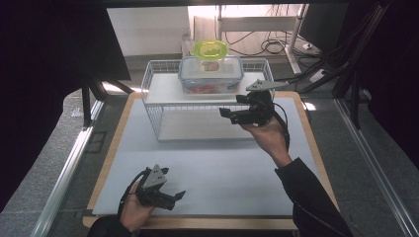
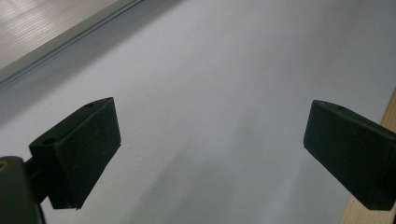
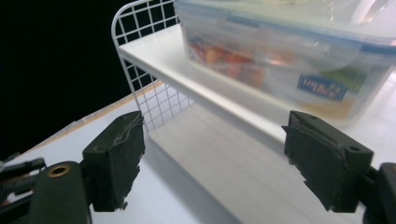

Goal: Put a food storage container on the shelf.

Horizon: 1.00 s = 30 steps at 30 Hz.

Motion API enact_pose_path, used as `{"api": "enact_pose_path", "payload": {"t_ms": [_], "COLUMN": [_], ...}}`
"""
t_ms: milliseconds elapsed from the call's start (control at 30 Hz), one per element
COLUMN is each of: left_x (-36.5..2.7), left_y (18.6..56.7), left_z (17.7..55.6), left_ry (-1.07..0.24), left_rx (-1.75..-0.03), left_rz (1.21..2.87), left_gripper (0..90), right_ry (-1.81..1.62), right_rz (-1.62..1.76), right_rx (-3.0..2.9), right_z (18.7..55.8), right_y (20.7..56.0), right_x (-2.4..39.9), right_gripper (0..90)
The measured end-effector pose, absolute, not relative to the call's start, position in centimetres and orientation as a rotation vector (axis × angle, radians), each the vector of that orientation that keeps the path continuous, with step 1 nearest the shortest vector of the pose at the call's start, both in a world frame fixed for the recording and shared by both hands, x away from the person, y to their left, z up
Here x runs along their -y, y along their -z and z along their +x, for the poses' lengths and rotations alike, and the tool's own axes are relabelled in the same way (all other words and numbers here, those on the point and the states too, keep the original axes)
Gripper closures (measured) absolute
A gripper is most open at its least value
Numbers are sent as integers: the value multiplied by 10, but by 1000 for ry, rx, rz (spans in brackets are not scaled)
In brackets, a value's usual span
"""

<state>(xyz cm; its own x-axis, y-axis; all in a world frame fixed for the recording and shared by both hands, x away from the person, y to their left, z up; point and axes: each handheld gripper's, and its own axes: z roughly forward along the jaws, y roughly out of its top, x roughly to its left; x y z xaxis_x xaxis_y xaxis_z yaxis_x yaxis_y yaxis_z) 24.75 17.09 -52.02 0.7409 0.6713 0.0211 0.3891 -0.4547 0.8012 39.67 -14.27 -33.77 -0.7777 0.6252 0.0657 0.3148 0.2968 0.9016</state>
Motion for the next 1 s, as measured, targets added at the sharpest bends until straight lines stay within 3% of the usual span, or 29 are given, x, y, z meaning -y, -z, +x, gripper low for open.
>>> {"api": "enact_pose_path", "payload": {"t_ms": [467, 1000], "left_x": [-171, -171], "left_y": [520, 521], "left_z": [248, 248], "left_ry": [-428, -423], "left_rx": [-800, -804], "left_rz": [2106, 2110], "left_gripper": [35, 33], "right_ry": [-1436, -1412], "right_rz": [839, 849], "right_rx": [-2304, -2339], "right_z": [370, 346], "right_y": [369, 402], "right_x": [159, 184], "right_gripper": [76, 22]}}
